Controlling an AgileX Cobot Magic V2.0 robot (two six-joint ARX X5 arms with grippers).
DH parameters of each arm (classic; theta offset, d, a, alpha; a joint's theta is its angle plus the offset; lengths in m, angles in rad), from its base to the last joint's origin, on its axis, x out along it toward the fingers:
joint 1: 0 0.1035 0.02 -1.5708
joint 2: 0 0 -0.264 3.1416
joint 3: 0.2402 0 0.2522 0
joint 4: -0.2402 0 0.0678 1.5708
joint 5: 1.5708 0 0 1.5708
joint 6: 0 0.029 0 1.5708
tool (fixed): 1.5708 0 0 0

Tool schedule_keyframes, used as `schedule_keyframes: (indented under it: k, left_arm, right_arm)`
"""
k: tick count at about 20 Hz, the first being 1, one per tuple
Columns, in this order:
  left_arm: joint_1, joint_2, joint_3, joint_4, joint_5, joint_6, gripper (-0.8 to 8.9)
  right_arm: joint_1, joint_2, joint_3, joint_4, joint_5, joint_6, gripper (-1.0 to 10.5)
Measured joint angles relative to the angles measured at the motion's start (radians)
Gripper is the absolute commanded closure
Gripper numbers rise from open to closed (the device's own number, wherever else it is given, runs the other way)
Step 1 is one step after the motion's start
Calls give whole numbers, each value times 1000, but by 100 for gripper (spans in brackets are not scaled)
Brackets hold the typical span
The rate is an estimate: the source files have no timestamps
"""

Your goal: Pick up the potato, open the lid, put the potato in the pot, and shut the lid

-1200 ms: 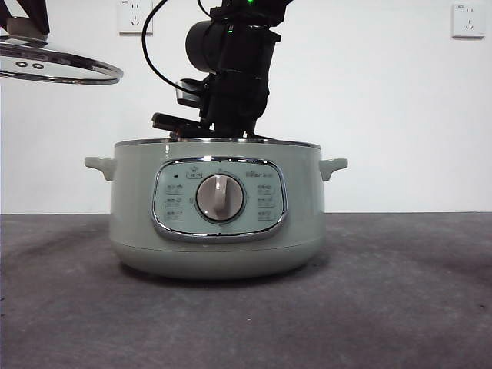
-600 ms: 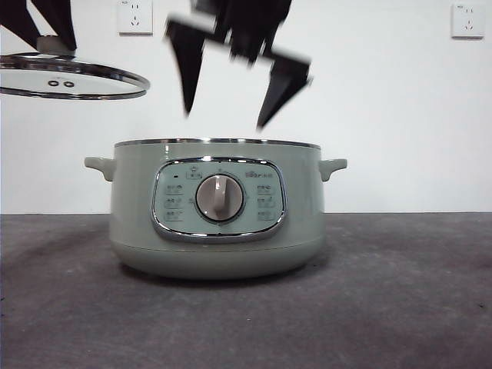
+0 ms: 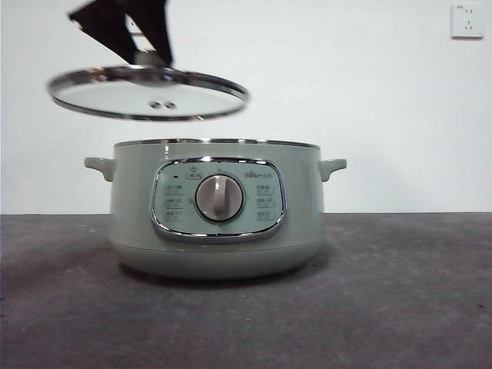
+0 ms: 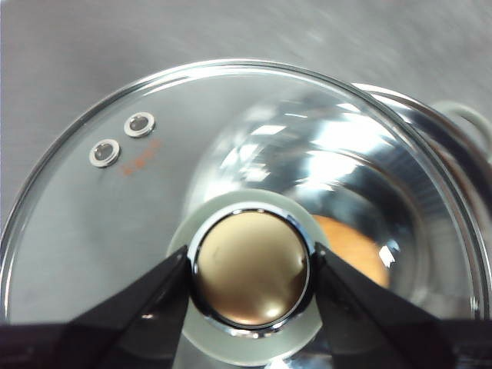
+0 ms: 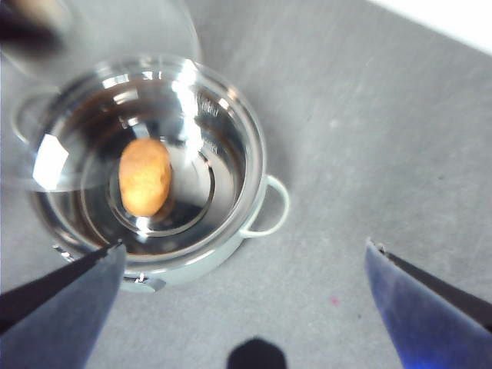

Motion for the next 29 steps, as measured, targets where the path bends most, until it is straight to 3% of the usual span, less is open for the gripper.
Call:
schedule_keyframes:
  k: [6,13,29]
  left_arm:
    - [-137,46,0,26,6,-8,826]
    - [-168,122,0,25,-5,-24,826]
    - [-176,158,18,34,-29,-16,826]
  right_arm:
    - [0,-213,-196,0,0,-1,257]
    - [0,-448,-463,0,-53,11,257]
    - [0,-536,-473,0,-54,71,257]
